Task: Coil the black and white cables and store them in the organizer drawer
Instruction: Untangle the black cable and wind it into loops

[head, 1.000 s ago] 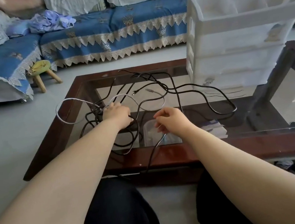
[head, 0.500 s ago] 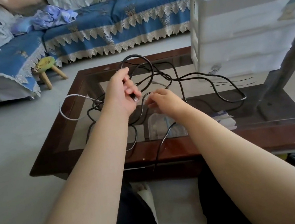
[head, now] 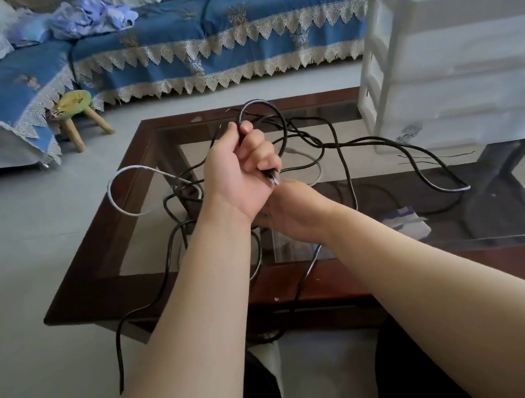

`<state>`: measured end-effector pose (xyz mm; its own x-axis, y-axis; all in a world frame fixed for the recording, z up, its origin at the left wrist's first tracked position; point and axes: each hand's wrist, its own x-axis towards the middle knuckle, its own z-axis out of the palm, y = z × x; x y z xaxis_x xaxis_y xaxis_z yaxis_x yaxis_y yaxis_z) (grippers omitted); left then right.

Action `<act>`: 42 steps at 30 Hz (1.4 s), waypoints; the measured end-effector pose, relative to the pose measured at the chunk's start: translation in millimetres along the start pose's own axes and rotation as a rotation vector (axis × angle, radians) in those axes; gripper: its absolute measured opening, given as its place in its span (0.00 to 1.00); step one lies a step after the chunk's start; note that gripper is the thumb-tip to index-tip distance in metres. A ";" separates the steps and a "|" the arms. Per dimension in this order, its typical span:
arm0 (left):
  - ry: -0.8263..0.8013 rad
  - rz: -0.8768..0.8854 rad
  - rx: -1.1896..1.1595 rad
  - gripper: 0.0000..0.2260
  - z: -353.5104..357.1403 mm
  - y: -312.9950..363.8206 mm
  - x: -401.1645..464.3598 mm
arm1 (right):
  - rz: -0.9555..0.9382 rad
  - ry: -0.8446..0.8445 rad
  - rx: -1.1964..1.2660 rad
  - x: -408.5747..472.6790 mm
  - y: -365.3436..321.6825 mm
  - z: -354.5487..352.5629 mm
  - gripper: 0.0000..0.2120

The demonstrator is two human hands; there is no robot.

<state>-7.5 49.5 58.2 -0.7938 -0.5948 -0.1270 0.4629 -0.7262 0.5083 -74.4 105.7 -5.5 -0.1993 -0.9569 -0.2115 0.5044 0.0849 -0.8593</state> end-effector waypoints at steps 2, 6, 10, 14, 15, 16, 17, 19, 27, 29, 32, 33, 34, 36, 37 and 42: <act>-0.007 0.014 0.004 0.18 -1.4 1.5 -0.9 | 0.020 -0.003 0.038 -0.4 -1.2 8.3 0.16; -0.064 0.099 0.027 0.17 -0.4 12.8 -0.6 | -0.031 0.019 0.251 -2.9 -4.8 15.2 0.12; -0.009 0.195 -0.127 0.13 -10.7 29.5 0.4 | -0.137 0.360 0.219 -15.7 -33.6 -7.3 0.13; 0.098 0.212 -0.133 0.12 -15.0 31.5 -3.2 | -0.374 0.699 -0.846 -36.2 -65.2 -46.5 0.07; 0.113 0.214 -0.128 0.13 -15.0 30.7 -3.6 | -0.409 0.643 -0.834 -39.9 -66.7 -52.5 0.06; 0.121 0.220 -0.126 0.14 -14.7 30.1 -3.7 | -0.417 0.546 -0.733 -42.0 -65.5 -56.6 0.06; 0.122 0.229 -0.127 0.16 -15.3 30.1 -3.4 | -0.404 0.445 -0.621 -44.0 -62.7 -57.9 0.08; 0.099 0.236 -0.136 0.18 -17.3 30.6 -2.5 | -0.382 0.320 -0.544 -42.9 -53.3 -60.3 0.11; 0.071 0.248 0.502 0.16 -10.2 22.7 0.7 | -0.508 0.416 -1.444 -48.9 -40.2 -35.2 0.11; 0.094 0.281 0.785 0.16 -7.7 15.0 -1.2 | -0.610 0.390 -1.504 -50.9 -38.7 -29.7 0.10; 0.108 0.324 1.183 0.16 -6.2 5.9 -5.4 | -0.693 0.326 -1.611 -53.3 -37.2 -22.1 0.10; 0.107 0.336 1.285 0.16 -6.7 3.3 -6.3 | -0.702 0.294 -1.632 -53.9 -36.3 -19.5 0.10; 0.110 0.343 1.373 0.16 -6.0 1.4 -8.4 | -0.701 0.261 -1.638 -54.8 -35.5 -16.6 0.10; 0.120 0.344 1.554 0.16 -6.2 -1.1 -11.4 | -0.668 0.201 -1.628 -56.9 -34.6 -11.7 0.10; 0.115 0.323 1.623 0.16 -7.3 -0.9 -13.0 | -0.654 0.179 -1.618 -57.7 -33.8 -9.7 0.11; 0.026 0.002 1.469 0.16 -12.5 0.4 -20.2 | -0.588 0.316 -1.404 -62.4 -39.1 -10.4 0.15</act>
<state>13.6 56.8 50.3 -0.7793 -0.6126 -0.1320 -0.3569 0.2608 0.8970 -90.4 165.0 36.4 -0.3330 -0.8676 0.3693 -0.8330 0.0872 -0.5464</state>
